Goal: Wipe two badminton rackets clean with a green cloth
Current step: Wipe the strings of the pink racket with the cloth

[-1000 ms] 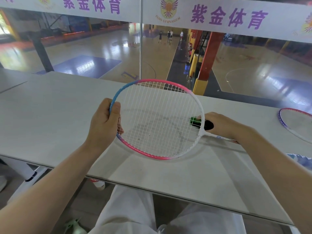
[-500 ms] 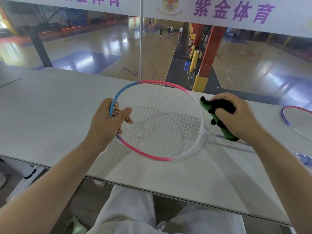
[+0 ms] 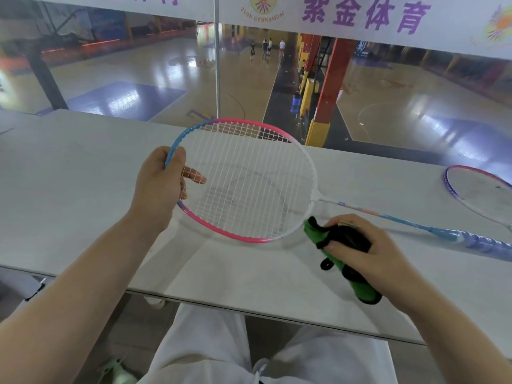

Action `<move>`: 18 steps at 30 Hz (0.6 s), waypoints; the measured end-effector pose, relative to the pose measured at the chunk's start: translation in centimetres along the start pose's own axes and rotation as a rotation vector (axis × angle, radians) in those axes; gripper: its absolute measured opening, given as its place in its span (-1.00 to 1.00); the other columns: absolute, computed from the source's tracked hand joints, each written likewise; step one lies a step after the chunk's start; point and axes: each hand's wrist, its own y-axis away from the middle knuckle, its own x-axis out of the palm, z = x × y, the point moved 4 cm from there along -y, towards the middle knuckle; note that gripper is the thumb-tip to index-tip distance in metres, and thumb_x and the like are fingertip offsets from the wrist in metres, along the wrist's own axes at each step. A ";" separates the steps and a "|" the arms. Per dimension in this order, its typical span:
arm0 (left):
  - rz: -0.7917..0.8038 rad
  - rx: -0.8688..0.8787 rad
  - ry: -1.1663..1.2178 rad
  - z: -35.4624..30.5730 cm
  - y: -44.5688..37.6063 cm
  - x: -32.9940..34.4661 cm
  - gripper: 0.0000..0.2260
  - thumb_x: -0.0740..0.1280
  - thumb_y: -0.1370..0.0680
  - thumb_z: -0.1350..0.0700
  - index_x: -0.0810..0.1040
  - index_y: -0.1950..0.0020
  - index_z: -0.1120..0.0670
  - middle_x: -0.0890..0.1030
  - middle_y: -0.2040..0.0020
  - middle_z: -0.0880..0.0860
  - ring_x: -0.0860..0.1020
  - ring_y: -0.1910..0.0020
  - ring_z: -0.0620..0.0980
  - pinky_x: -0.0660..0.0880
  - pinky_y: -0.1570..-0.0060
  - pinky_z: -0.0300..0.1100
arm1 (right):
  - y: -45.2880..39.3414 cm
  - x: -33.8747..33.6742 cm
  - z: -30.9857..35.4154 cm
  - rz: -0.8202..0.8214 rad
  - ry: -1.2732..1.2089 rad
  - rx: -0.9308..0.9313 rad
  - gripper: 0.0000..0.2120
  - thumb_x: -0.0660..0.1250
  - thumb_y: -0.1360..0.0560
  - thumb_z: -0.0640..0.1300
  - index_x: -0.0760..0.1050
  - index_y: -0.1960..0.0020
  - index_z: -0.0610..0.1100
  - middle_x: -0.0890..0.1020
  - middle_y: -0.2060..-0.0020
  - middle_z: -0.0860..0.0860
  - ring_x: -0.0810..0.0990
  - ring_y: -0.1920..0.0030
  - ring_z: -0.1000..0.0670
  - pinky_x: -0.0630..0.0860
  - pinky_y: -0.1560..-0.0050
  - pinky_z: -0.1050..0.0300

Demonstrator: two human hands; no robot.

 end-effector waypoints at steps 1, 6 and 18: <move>-0.003 -0.005 0.017 -0.4 -0.1 -0.1 -0.80 0.15 -0.67 0.01 0.39 0.08 0.08 0.69 0.29 0.05 0.34 0.54 -0.12 0.36 0.49 -0.31 | 0.1 0.2 -0.3 0.011 0.007 0.020 -0.78 0.40 -0.48 -0.35 0.57 0.00 -0.06 0.66 0.31 0.11 0.64 0.35 0.13 0.50 0.38 0.29; -0.015 -0.025 0.060 -1.5 0.2 0.1 -0.79 0.12 -0.68 0.03 0.40 0.09 0.07 0.70 0.29 0.07 0.33 0.55 -0.13 0.34 0.52 -0.32 | -0.5 1.4 -1.7 0.012 0.030 0.138 -0.77 0.39 -0.51 -0.23 0.56 -0.07 0.07 0.70 0.21 0.07 0.67 0.25 0.15 0.55 0.29 0.28; -0.053 -0.067 0.177 -2.2 1.5 0.7 -0.78 0.10 -0.70 0.03 0.43 0.07 0.08 0.68 0.34 0.04 0.30 0.55 -0.13 0.31 0.53 -0.33 | -4.4 9.4 -1.3 0.172 -1.021 0.566 -0.80 0.24 -0.55 -0.25 0.63 0.13 -0.19 0.61 0.16 -0.14 0.51 0.34 -0.04 0.49 0.42 0.17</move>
